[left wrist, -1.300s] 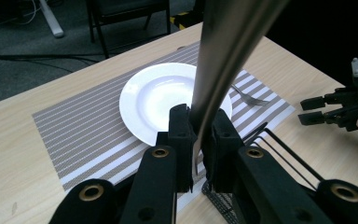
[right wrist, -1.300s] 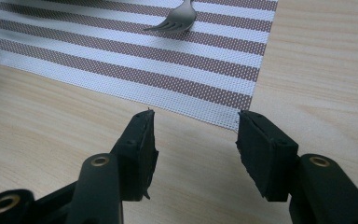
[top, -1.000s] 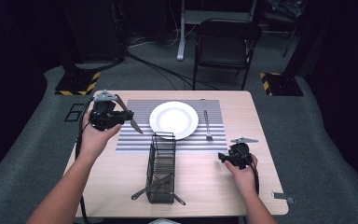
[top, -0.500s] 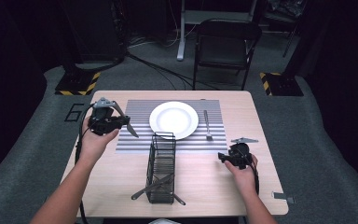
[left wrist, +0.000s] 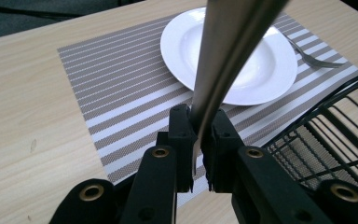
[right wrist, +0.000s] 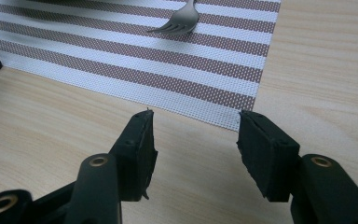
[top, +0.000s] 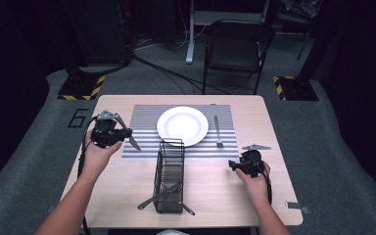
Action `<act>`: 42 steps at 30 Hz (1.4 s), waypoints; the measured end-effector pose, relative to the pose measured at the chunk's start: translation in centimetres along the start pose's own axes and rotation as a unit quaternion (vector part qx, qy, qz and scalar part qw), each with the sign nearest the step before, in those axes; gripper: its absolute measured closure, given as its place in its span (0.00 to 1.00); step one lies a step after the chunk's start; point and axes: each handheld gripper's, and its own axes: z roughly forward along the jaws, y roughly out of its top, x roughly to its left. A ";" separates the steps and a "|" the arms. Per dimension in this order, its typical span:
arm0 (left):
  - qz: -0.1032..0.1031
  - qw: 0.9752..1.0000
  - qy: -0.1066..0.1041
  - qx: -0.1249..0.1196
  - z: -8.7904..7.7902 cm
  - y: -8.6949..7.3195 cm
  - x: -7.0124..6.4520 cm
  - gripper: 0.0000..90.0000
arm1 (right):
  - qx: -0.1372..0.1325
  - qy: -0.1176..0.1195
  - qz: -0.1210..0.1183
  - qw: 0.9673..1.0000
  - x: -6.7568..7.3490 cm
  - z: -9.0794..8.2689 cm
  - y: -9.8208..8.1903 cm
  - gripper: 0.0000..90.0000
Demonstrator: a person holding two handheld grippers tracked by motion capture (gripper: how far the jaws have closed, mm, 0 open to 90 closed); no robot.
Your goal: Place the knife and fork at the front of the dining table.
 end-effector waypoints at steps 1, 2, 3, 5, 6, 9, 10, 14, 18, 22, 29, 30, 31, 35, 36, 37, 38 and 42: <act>-0.003 1.000 0.003 0.000 0.3 -0.3 0.2 0.91 | 0.000 0.000 -0.001 1.000 0.0 0.0 0.0 0.50; -0.003 1.000 0.003 0.000 0.3 -0.3 0.2 0.91 | 0.000 0.000 -0.001 1.000 0.0 0.0 0.0 0.50; -0.008 1.000 0.005 0.005 0.6 -0.6 0.4 0.91 | 0.001 0.000 -0.001 1.000 0.0 0.0 0.0 0.50; -0.010 1.000 0.004 0.008 0.7 -0.7 0.5 0.91 | 0.002 0.000 0.001 1.000 0.0 0.0 0.0 0.51; -0.010 1.000 0.005 0.011 0.9 -0.9 0.6 0.91 | 0.001 0.000 0.000 1.000 0.0 0.1 0.0 0.50; -0.011 1.000 0.011 0.019 1.5 -1.4 0.9 0.91 | 0.003 0.002 0.000 1.000 0.0 0.1 0.0 0.51; -0.015 1.000 0.008 0.016 1.6 -1.4 1.0 0.91 | 0.003 0.002 -0.001 1.000 0.0 0.1 0.0 0.50; -0.024 1.000 0.008 0.009 1.8 -1.4 1.3 0.91 | 0.003 0.003 0.002 1.000 0.1 0.1 -0.1 0.50; -0.033 0.999 0.006 0.005 2.4 -1.0 1.7 0.91 | 0.002 0.003 0.000 1.000 0.1 0.2 -0.1 0.50; -0.039 0.999 0.005 0.002 2.8 -0.7 1.8 0.91 | 0.003 0.003 0.002 1.000 0.1 0.3 -0.1 0.50; -0.046 0.999 0.014 -0.005 4.0 -0.1 1.6 0.91 | 0.004 0.004 0.004 1.000 0.1 0.2 -0.1 0.50; -0.047 0.999 0.016 -0.009 4.2 -0.1 1.6 0.91 | 0.005 0.004 0.004 1.000 0.0 0.2 -0.1 0.50; -0.049 0.998 0.019 -0.015 4.4 0.0 1.6 0.91 | 0.004 0.005 0.004 1.000 0.0 0.2 -0.1 0.51; -0.045 0.999 0.021 -0.015 4.8 0.2 1.5 0.91 | 0.004 0.005 0.004 1.000 0.0 0.2 -0.1 0.50; -0.049 0.998 0.024 -0.018 5.0 0.2 1.5 0.91 | 0.004 0.005 0.007 1.000 0.0 0.2 -0.1 0.51; -0.049 0.998 0.026 -0.021 5.2 0.2 1.5 0.91 | 0.004 0.005 0.007 1.000 0.0 0.2 -0.1 0.51; -0.049 0.998 0.026 -0.021 5.2 0.2 1.5 0.91 | 0.004 0.005 0.007 1.000 0.0 0.2 -0.1 0.51; -0.055 0.998 0.030 -0.028 5.6 0.2 1.6 0.91 | 0.001 0.005 0.006 1.000 -0.1 0.1 -0.1 0.51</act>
